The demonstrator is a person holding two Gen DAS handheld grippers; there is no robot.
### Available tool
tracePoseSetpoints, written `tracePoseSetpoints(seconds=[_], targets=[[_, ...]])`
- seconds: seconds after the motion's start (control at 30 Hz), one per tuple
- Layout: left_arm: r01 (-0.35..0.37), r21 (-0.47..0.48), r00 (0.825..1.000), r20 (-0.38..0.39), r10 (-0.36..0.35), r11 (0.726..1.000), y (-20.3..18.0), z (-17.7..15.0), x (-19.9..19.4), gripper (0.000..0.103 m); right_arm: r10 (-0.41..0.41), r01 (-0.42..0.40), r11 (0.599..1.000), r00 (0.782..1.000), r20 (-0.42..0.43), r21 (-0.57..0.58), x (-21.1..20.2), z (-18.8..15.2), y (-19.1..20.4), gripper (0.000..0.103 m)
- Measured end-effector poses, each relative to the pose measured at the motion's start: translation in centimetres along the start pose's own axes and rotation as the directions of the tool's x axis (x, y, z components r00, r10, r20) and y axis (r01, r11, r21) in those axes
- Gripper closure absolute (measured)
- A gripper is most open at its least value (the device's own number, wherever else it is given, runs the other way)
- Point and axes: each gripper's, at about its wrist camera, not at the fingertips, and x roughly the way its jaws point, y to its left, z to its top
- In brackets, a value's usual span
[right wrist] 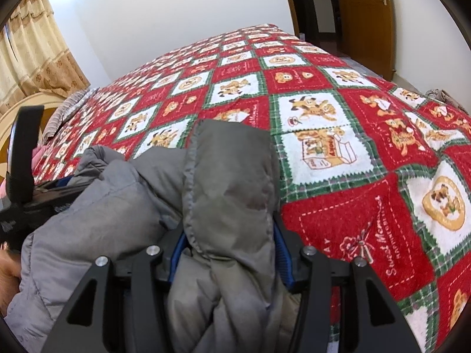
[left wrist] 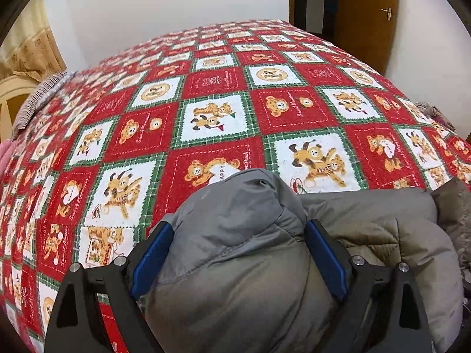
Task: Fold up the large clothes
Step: 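Grasp the grey jacket bundle with both grippers from its two sides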
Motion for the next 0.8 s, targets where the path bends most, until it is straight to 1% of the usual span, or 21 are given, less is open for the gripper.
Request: tracePoseSetpoints(seconds=[0.07,0.1,0.17,0.23,0.3,0.37,0.4,0.43,0.47,0.5,0.57,0.6,0.67,0.7,0.8], targets=[[0.021,0.011,0.999,-0.035,-0.021,1.000,0.7,-0.1,-1.4,0.012,0.009,-0.009,1.000,1.000,-0.026,-0.026,-0.3,0.2,-0.1,0.049],[0.050,0.009,0.999,-0.019,-0.050,0.999,1.4,-0.6,-3.4,0.012,0.009,-0.010,0.999,0.999,-0.036,-0.032,-0.7,0.2,-0.1,0.047],[0.097,0.029,0.994,0.039,-0.098,0.995,2.2,-2.2,-6.9,0.012,0.003,-0.004,1.000,0.999,-0.050,-0.031,-2.2,0.1,-0.3,0.044],[0.096,0.058,0.992,0.079,-0.101,0.994,2.7,-4.6,-10.1,0.012,0.010,-0.011,1.000,1.000,-0.026,-0.026,-4.7,-0.3,-0.8,0.044],[0.093,0.095,0.990,0.098,-0.102,0.991,3.1,-7.5,-12.6,0.012,0.033,-0.033,0.999,0.999,0.009,-0.040,-7.9,-1.0,-0.9,0.044],[0.078,0.095,0.990,0.113,-0.088,0.992,3.7,-9.9,-13.8,0.012,0.045,-0.043,0.997,0.999,0.023,-0.067,-10.1,-1.8,-0.4,0.044],[0.091,0.074,0.989,0.106,-0.099,0.993,4.0,-11.0,-14.0,0.012,0.058,-0.057,0.996,0.998,0.021,-0.071,-11.1,-2.4,-0.3,0.040],[0.114,0.051,0.988,0.098,-0.119,0.992,4.2,-11.5,-13.8,0.012,0.091,-0.091,0.994,0.996,0.006,-0.060,-11.6,-3.2,-0.2,0.032],[0.152,0.024,0.984,0.092,-0.154,0.988,4.2,-12.1,-13.6,0.012,0.133,-0.134,0.990,0.991,-0.026,-0.048,-11.6,-4.1,-0.1,0.028],[0.176,0.002,0.981,0.087,-0.175,0.984,4.0,-12.5,-13.1,0.012,0.152,-0.154,0.987,0.987,-0.059,-0.044,-11.2,-4.7,0.1,0.029],[0.189,-0.036,0.980,0.072,-0.186,0.981,3.7,-12.6,-12.4,0.012,0.117,-0.125,0.990,0.985,-0.131,-0.062,-9.3,-6.0,0.7,0.039],[0.192,-0.045,0.980,0.069,-0.189,0.980,3.4,-12.4,-12.0,0.012,0.124,-0.133,0.990,0.980,-0.154,-0.052,-8.3,-6.5,0.7,0.040],[0.165,-0.039,0.984,0.069,-0.162,0.986,2.8,-12.4,-11.4,0.011,0.140,-0.140,0.990,0.976,-0.169,0.009,-6.9,-6.8,0.1,0.040],[0.146,-0.026,0.987,0.072,-0.144,0.989,2.2,-12.4,-11.1,0.011,0.146,-0.142,0.989,0.976,-0.163,0.035,-6.4,-6.9,-0.2,0.044],[0.075,-0.002,0.993,0.097,-0.074,0.997,1.1,-12.8,-10.7,0.009,0.091,-0.094,0.996,0.986,-0.137,-0.009,-5.8,-7.1,0.7,0.043]])
